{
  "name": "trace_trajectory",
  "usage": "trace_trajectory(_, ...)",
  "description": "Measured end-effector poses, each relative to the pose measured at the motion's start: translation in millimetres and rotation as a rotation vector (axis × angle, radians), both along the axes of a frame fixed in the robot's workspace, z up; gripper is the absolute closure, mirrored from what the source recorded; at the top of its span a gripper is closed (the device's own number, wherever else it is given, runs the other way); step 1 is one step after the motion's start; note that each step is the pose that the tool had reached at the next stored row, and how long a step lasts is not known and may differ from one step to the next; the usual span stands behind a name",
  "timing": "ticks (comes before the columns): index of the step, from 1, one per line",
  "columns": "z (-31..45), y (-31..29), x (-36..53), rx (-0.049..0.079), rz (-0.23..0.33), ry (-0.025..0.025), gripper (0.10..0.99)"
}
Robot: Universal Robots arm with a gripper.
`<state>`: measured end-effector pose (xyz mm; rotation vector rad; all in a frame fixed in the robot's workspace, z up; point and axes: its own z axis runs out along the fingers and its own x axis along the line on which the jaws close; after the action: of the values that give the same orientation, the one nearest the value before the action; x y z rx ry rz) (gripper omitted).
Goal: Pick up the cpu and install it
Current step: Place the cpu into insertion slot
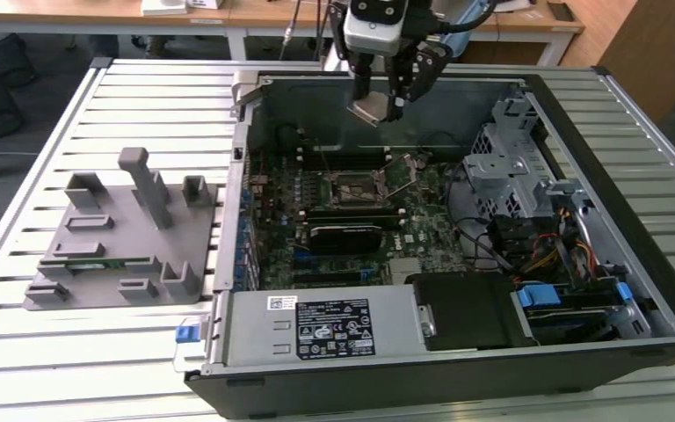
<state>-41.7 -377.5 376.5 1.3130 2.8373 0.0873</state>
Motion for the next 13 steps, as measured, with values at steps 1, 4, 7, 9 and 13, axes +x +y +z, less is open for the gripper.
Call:
trace_trajectory(1,-0.1,0.0,0.0,0.000,-0.018,0.0000,0.553)
trace_trajectory(4,-0.5,0.0,0.0,0.000,-0.072,0.0000,0.553)
trace_trajectory(7,-0.9,0.0,0.0,0.000,-0.124,0.0000,0.553)
trace_trajectory(9,-1.1,0.0,0.0,0.000,-0.157,0.0000,0.553)
trace_trajectory(13,-1.6,0.0,0.0,0.000,-0.228,0.0000,0.553)
